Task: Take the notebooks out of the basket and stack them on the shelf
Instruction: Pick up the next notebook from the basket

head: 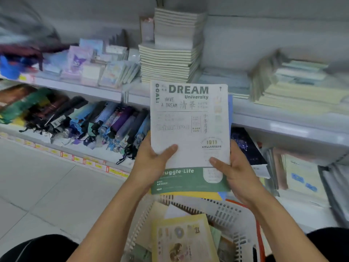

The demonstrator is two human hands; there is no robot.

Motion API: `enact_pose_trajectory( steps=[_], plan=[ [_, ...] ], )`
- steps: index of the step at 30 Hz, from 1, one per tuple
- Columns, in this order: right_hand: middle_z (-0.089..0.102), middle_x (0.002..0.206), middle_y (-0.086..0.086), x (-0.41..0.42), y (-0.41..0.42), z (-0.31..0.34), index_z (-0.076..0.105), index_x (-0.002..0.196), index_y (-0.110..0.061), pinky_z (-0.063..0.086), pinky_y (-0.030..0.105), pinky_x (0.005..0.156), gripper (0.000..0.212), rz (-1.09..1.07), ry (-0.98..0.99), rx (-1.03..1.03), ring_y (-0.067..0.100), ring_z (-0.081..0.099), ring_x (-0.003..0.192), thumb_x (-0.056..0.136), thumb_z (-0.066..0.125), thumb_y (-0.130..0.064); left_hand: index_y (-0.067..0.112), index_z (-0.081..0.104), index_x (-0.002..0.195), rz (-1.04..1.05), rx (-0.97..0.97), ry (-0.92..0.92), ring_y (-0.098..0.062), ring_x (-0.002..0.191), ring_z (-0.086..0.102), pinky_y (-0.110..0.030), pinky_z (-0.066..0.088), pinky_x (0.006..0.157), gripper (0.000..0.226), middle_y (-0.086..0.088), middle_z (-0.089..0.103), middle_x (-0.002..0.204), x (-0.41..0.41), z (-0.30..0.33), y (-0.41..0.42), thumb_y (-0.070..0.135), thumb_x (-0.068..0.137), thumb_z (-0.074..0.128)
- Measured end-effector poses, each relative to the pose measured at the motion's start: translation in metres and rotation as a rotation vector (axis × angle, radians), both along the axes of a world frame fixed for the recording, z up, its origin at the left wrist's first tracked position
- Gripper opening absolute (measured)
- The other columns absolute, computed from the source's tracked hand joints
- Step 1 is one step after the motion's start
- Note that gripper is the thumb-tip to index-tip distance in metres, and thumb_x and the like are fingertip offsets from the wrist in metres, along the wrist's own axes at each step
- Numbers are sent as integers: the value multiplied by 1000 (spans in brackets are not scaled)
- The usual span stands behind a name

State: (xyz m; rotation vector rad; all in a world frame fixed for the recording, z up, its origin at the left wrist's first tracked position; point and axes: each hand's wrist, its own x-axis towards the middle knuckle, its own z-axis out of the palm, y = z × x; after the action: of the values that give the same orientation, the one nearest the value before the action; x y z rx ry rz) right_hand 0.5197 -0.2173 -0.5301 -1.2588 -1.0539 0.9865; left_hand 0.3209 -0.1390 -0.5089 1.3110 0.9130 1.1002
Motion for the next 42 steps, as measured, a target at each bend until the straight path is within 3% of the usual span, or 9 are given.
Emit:
enact_pose_trajectory(
  steps=[4, 7, 11, 15, 17, 22, 28, 34, 42],
  plan=[
    [72, 119, 2, 29, 3, 55, 55, 128, -14, 58, 33, 84, 41, -124, 125, 67, 21, 69, 109, 92, 55, 7, 11, 60, 112, -5, -62, -66, -19, 91, 72, -33, 59, 78, 28, -7, 73, 107, 35, 53, 35, 15, 87, 72],
    [72, 117, 2, 59, 20, 90, 59, 127, -15, 60, 34, 82, 41, -256, 190, 28, 23, 70, 104, 93, 56, 7, 21, 57, 115, -184, -44, 170, -23, 93, 70, -43, 58, 82, 29, -3, 68, 112, 57, 91, 57, 35, 91, 65],
    [66, 124, 13, 100, 59, 118, 56, 130, -1, 60, 27, 68, 39, -329, 175, -81, 26, 68, 92, 93, 54, 10, 16, 48, 128, -191, 30, 299, -9, 39, 46, -23, 37, 43, 30, -3, 58, 103, 95, 99, 75, 24, 100, 54],
    [68, 121, 15, 121, 97, 129, 62, 111, -1, 59, 34, 84, 25, -286, 145, -118, 26, 69, 93, 88, 61, 10, 7, 52, 122, -90, -37, 172, -12, 48, 38, -21, 33, 39, 21, -5, 51, 91, 128, 96, 104, 13, 103, 45],
    [71, 115, 14, 124, 109, 128, 61, 104, -2, 54, 42, 97, 29, -228, 66, -152, 27, 69, 101, 80, 73, 7, 6, 54, 101, -63, -66, 166, -12, 47, 39, -22, 30, 40, 13, -4, 44, 78, 138, 96, 121, 8, 103, 41],
    [68, 113, 8, 128, 130, 115, 56, 113, -3, 53, 31, 91, 56, -241, -322, -294, 22, 65, 103, 67, 87, -1, 0, 57, 120, -209, -91, 365, -13, 54, 42, -22, 38, 44, 36, -4, 49, 68, 145, 87, 161, 23, 94, 64],
    [68, 104, 5, 132, 148, 109, 62, 106, -3, 50, 26, 73, 50, -293, -777, -381, 21, 63, 92, 70, 89, -25, 13, 69, 102, -201, 349, 908, -16, 86, 66, -30, 56, 75, 52, -1, 72, 97, 154, 87, 191, 41, 63, 89],
    [49, 74, 2, 130, 155, 118, 43, 69, -13, 27, 22, 45, 46, -335, -1050, -457, 19, 49, 71, 80, 80, -38, 8, 61, 94, -240, 442, 1100, -26, 78, 68, -37, 57, 64, 60, -11, 68, 88, 164, 87, 206, 50, 61, 87],
    [60, 92, 13, 132, 156, 100, 57, 88, -8, 38, 27, 68, 18, -443, -1215, -332, 31, 62, 93, 92, 68, -21, 7, 59, 79, -73, 564, 1108, -23, 72, 58, -30, 38, 53, 43, -10, 60, 82, 174, 76, 218, 44, 73, 81]
  ],
)
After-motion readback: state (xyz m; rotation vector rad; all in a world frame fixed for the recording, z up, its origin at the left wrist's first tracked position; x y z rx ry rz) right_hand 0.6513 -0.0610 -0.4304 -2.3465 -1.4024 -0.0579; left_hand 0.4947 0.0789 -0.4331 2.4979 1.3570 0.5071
